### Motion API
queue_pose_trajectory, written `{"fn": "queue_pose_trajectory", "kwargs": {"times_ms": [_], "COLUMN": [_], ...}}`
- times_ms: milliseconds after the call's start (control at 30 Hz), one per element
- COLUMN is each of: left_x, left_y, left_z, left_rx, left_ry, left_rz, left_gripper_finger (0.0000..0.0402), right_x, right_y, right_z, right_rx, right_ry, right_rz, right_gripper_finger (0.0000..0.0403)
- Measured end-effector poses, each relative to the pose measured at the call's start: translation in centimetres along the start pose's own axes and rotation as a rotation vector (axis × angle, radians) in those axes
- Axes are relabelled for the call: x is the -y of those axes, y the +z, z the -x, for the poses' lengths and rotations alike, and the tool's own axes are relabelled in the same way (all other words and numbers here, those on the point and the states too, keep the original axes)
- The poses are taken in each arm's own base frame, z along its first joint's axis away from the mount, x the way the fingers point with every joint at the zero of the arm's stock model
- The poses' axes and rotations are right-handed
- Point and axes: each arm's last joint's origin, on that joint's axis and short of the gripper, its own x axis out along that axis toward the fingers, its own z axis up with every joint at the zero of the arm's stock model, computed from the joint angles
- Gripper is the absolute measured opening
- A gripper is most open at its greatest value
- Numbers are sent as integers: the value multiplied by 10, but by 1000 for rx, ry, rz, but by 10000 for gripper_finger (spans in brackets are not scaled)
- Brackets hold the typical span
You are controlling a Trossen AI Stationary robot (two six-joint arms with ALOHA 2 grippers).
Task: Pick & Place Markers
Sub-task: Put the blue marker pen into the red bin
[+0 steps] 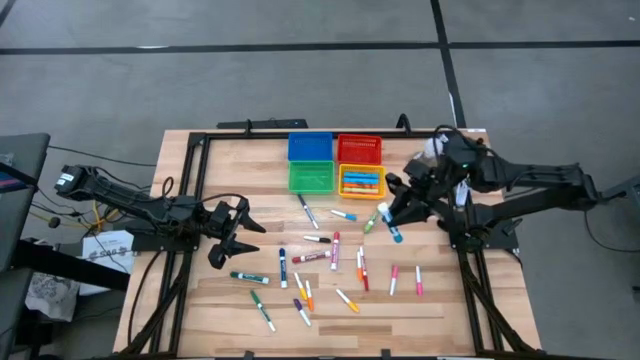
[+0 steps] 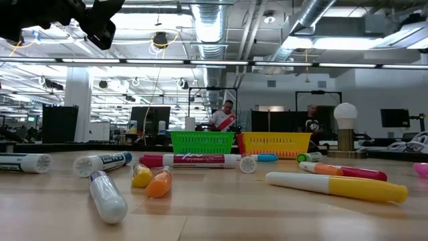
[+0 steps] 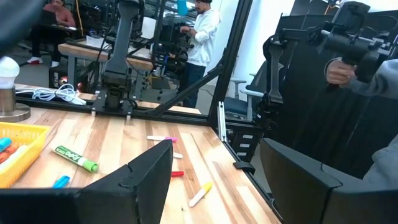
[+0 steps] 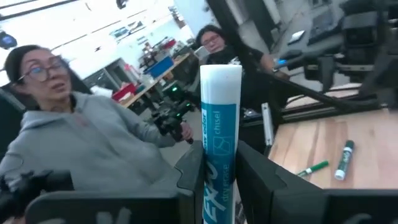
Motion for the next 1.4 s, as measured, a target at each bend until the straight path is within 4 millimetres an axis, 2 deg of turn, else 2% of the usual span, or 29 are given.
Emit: {"fn": "queue_pose_trajectory", "kwargs": {"times_ms": [100, 267, 400, 567, 700, 800, 1100, 1400], "left_x": [0, 0, 0, 0, 0, 0, 0, 0], "left_y": [0, 0, 0, 0, 0, 0, 0, 0], "left_z": [0, 0, 0, 0, 0, 0, 0, 0], "left_rx": [0, 0, 0, 0, 0, 0, 0, 1], "left_ry": [0, 0, 0, 0, 0, 0, 0, 0], "left_rz": [0, 0, 0, 0, 0, 0, 0, 0], "left_gripper_finger": [242, 242, 242, 242, 242, 242, 242, 242], "right_x": [15, 55, 87, 120, 139, 152, 205, 260], "right_y": [-8, -31, -43, -50, -45, -32, -2, 0], "right_z": [-8, -21, -23, -14, -2, 5, 28, 55], "right_rx": [-49, -172, -253, -344, -453, -518, -691, -819], "right_ry": [-102, -410, -633, -811, -950, -1026, -1136, -1158], "right_rz": [-75, -191, -187, -129, -77, -6, 138, 135], "right_gripper_finger": [61, 61, 61, 61, 61, 61, 61, 61]}}
